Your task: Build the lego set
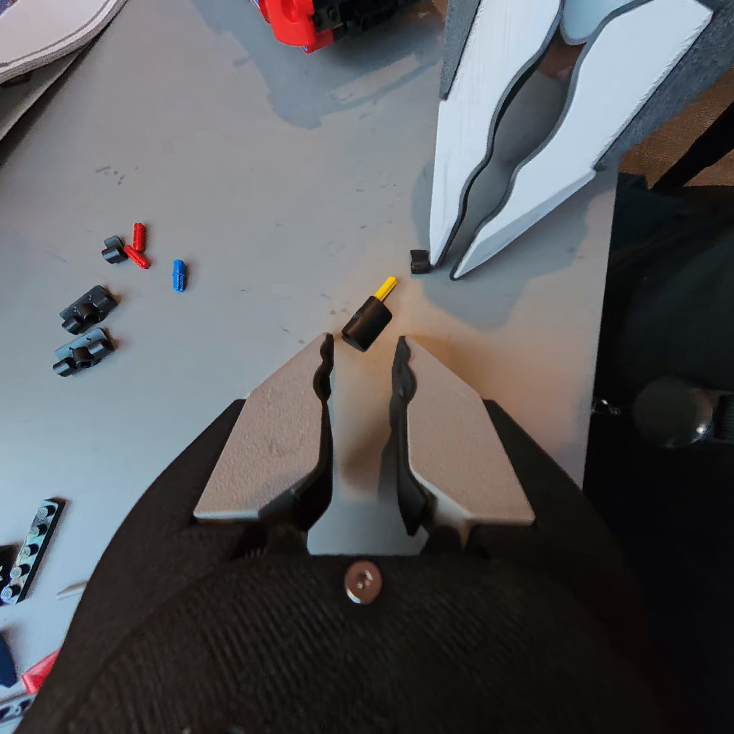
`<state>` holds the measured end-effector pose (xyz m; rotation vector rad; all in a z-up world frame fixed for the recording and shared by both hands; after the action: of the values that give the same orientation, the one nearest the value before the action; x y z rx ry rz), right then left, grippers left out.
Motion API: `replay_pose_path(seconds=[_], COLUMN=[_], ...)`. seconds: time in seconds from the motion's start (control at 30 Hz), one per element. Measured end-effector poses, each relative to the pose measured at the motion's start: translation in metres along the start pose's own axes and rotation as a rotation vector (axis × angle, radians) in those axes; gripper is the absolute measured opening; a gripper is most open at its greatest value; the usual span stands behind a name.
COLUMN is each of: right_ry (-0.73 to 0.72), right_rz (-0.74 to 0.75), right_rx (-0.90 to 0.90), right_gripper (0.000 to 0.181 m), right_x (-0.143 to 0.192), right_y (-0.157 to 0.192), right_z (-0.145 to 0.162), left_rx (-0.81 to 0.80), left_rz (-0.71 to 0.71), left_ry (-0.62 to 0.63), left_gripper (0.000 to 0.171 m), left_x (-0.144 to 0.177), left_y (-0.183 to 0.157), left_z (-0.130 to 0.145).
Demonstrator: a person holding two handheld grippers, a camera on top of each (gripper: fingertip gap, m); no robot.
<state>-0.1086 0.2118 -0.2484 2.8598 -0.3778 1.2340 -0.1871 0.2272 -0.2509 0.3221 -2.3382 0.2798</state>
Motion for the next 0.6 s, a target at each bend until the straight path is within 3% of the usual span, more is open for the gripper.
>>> replay_pose_path(seconds=[0.6], right_ry=[-0.040], right_rz=[0.101], right_rx=[-0.091], right_gripper=[0.015], right_x=[0.007], right_y=[-0.018], right_z=[0.005], left_rx=[-0.034], left_rz=[-0.056], left_ry=[-0.008], left_gripper=[0.032], left_x=[0.010], left_y=[0.002], left_z=[0.008])
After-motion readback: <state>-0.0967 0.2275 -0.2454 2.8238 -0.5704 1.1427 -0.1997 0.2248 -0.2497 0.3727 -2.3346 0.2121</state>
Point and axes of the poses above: each gripper's, where its closed fingertips meet, x back along the fingers, z out of its underside, y = z × x across the jaws, the point moved 3 cm from there along x, back along the fingers, and after that the axes turned 8 degrees about z, right-handed, at the moved point
